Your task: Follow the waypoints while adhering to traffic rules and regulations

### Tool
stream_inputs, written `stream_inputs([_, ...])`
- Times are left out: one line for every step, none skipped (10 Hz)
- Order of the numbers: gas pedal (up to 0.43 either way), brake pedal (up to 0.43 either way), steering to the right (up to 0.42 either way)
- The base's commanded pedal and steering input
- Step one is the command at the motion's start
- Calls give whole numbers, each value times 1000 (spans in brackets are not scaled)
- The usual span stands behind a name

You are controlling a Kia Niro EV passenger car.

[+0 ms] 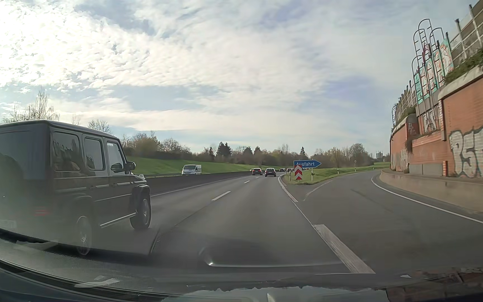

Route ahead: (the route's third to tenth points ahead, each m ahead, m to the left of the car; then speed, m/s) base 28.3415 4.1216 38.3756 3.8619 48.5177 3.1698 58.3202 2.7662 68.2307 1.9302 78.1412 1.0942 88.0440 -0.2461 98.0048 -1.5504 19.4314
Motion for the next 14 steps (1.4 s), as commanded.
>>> stream_inputs([209, 0, 5])
stream_inputs([209, 0, 5])
stream_inputs([209, 0, 5])
stream_inputs([209, 0, 5])
stream_inputs([209, 0, 5])
stream_inputs([209, 0, 5])
stream_inputs([209, 0, 5])
stream_inputs([209, 0, 5])
stream_inputs([209, 0, 5])
stream_inputs([220, 0, 5])
stream_inputs([220, 0, 5])
stream_inputs([220, 0, 5])
stream_inputs([220, 0, 5])
stream_inputs([220, 0, 5])
